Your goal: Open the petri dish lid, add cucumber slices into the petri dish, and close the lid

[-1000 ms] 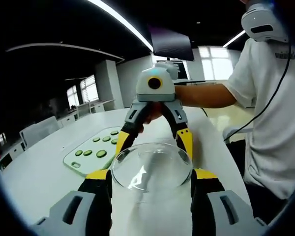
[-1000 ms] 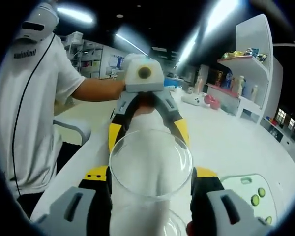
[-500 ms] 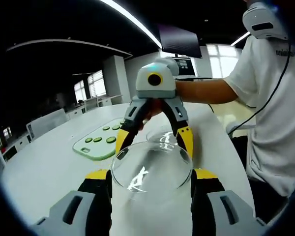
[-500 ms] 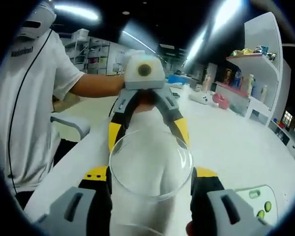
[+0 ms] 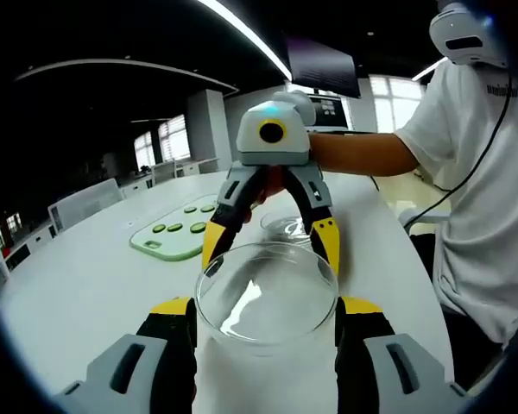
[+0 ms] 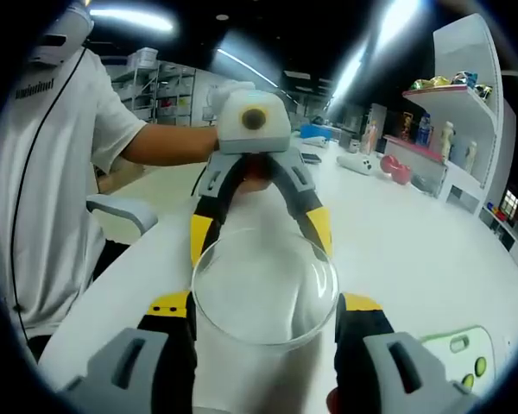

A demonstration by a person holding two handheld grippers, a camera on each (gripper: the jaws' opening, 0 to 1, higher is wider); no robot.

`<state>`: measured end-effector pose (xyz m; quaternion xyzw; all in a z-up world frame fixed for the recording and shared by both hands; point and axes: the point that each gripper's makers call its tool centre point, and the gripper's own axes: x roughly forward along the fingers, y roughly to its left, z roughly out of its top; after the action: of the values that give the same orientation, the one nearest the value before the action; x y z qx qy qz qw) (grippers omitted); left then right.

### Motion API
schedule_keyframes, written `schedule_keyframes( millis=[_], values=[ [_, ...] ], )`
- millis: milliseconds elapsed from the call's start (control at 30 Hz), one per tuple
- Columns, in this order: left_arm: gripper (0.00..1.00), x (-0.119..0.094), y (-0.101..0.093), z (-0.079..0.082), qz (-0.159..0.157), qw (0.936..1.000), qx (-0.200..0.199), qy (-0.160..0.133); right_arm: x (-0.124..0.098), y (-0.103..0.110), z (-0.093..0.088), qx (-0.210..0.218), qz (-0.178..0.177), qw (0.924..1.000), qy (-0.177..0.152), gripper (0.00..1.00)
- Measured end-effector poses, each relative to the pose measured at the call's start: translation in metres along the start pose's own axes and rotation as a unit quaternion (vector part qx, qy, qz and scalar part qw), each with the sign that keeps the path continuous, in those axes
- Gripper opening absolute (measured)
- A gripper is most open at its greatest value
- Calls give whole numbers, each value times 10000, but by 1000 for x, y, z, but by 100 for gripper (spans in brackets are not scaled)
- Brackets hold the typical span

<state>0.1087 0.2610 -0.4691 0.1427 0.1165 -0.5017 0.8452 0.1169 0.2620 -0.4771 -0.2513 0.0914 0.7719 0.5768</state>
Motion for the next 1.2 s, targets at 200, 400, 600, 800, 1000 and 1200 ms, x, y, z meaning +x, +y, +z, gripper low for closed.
schedule_keyframes(
  millis=[200,400,600,800,1000,1200],
  values=[
    [64,1,1,-6,-24,10000,-61,60,3,-1,-3,42,28,10000,58,64],
    [64,2,1,-8,-48,9999,-119,91,5,0,-6,89,57,9999,109,64],
    [65,3,1,-11,-70,9997,-151,161,6,0,-8,114,76,9998,156,64],
    [65,3,1,-14,-55,9997,-149,195,9,-1,-10,36,68,9996,281,65],
    [67,3,-1,-14,-111,9996,-173,197,9,0,-11,159,106,9994,305,65],
    [67,1,0,-13,-108,9996,-195,151,7,-1,-12,189,71,9993,323,63]
  ],
)
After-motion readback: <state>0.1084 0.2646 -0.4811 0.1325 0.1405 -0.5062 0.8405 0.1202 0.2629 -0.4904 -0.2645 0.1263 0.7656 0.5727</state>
